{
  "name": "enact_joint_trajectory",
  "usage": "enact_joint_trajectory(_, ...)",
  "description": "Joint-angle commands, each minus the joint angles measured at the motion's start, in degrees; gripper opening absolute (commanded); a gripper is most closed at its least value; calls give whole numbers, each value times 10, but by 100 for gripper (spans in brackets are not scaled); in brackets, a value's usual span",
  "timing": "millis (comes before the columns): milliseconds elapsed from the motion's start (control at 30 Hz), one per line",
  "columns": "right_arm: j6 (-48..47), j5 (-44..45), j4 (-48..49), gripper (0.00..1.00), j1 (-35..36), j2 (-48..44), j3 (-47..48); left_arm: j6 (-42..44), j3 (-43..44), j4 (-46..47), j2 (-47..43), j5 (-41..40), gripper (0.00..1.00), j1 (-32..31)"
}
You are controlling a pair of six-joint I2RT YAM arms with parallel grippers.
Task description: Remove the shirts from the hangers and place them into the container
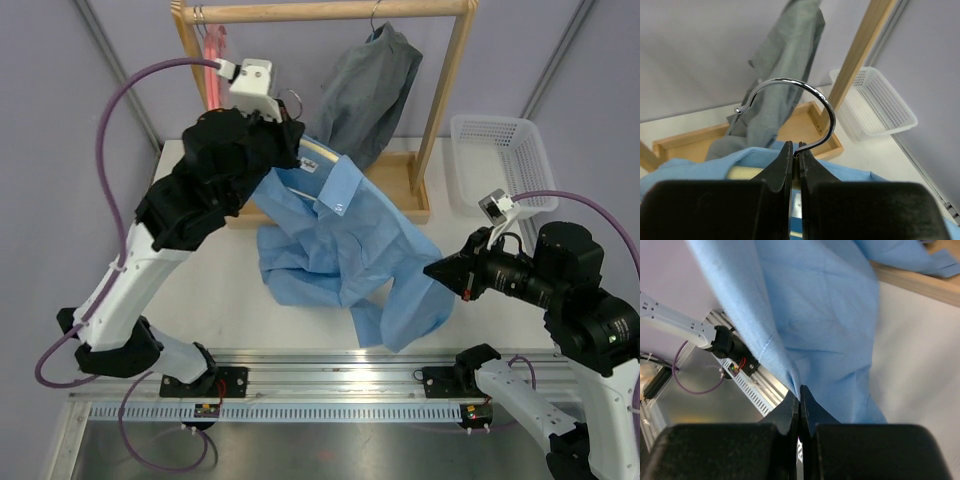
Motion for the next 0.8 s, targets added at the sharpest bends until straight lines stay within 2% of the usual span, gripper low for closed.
enact_joint_trajectory(0, -1, 67, -30, 0, 0, -16, 8, 58, 40, 56, -90, -86, 0, 35)
enact_joint_trajectory(233, 19, 151, -45, 0, 0, -15, -12, 117, 33, 64, -160, -156, 0, 37)
enact_joint_trajectory(467, 41, 232, -60, 0, 0, -1, -41, 158, 2, 110, -227, -209, 0, 37)
enact_joint_trajectory(767, 80, 409, -82, 0, 0, 15, -58, 205, -40, 166, -278, -261, 0, 37)
